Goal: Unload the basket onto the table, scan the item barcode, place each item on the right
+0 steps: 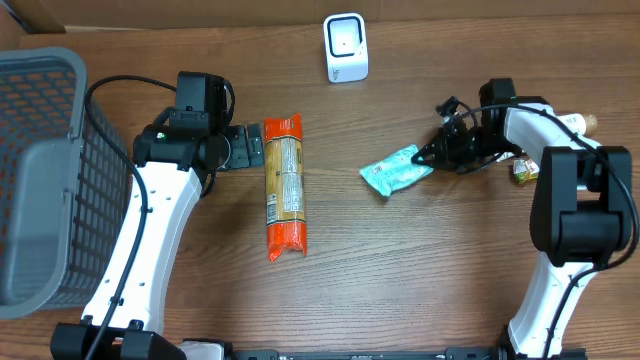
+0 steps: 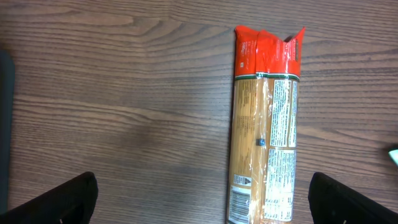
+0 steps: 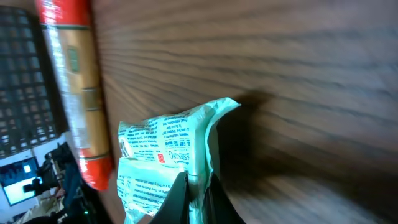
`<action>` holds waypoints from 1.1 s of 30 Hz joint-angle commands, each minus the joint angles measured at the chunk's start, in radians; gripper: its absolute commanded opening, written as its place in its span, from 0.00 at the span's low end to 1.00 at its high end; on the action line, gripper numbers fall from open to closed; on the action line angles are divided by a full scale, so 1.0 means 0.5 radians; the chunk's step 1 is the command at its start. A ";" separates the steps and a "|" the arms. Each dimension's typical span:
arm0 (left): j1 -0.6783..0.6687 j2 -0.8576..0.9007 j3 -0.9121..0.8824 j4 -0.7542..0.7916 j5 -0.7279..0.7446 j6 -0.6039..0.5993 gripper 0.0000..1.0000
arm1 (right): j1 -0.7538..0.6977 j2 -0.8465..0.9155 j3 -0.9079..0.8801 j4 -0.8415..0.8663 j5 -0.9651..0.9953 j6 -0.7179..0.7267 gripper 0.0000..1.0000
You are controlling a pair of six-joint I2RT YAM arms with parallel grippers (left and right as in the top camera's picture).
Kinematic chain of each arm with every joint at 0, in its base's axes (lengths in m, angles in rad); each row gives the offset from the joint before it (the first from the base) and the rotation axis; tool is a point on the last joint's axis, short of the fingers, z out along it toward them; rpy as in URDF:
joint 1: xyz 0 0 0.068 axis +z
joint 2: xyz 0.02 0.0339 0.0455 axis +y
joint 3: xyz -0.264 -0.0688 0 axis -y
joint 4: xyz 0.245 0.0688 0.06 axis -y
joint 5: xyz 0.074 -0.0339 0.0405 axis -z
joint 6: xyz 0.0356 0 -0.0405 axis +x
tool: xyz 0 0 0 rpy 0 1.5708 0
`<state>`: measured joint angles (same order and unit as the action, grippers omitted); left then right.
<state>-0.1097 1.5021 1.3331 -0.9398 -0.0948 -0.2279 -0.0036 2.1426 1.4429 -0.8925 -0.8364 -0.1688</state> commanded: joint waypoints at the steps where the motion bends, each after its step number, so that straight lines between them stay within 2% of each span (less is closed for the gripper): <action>1: -0.004 0.003 0.009 0.005 -0.019 0.045 1.00 | 0.056 -0.368 0.095 0.037 -0.169 -0.036 0.04; 3: -0.004 0.003 0.009 0.005 -0.019 0.045 1.00 | 0.089 -0.499 0.095 0.073 -0.144 -0.027 0.04; 7: -0.004 0.003 0.009 0.004 -0.019 0.045 1.00 | 0.300 -0.835 0.095 0.345 0.748 0.352 0.04; 12: -0.004 0.003 0.009 0.005 -0.018 0.045 1.00 | 0.602 -0.892 0.094 0.642 1.647 0.397 0.04; 15: -0.004 0.003 0.009 0.004 -0.018 0.045 0.99 | 0.769 -0.875 0.094 0.887 2.033 -0.021 0.04; 17: -0.004 0.003 0.009 0.004 -0.018 0.045 0.99 | 0.876 -0.837 0.094 1.273 2.410 -0.397 0.04; 18: -0.004 0.003 0.009 0.004 -0.019 0.045 0.99 | 0.886 -0.824 0.094 1.363 2.471 -0.468 0.04; 19: -0.004 0.003 0.009 0.004 -0.019 0.045 0.99 | 0.894 -0.776 0.094 1.586 2.557 -0.670 0.04; 22: -0.004 0.003 0.009 0.004 -0.019 0.045 1.00 | 0.893 -0.665 0.094 1.944 2.603 -1.073 0.04; 25: -0.004 0.003 0.009 0.004 -0.019 0.045 1.00 | 0.896 -0.438 0.094 2.585 2.620 -1.659 0.04; 30: -0.004 0.003 0.009 0.004 -0.019 0.045 1.00 | 0.922 -0.204 0.094 2.861 2.468 -2.050 0.04; 33: -0.004 0.003 0.009 0.004 -0.019 0.045 0.99 | 0.922 -0.104 0.094 3.028 2.432 -2.144 0.04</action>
<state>-0.1097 1.5021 1.3319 -0.9409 -0.0952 -0.2279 0.4500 2.0537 1.4734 0.5598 0.4107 -1.1069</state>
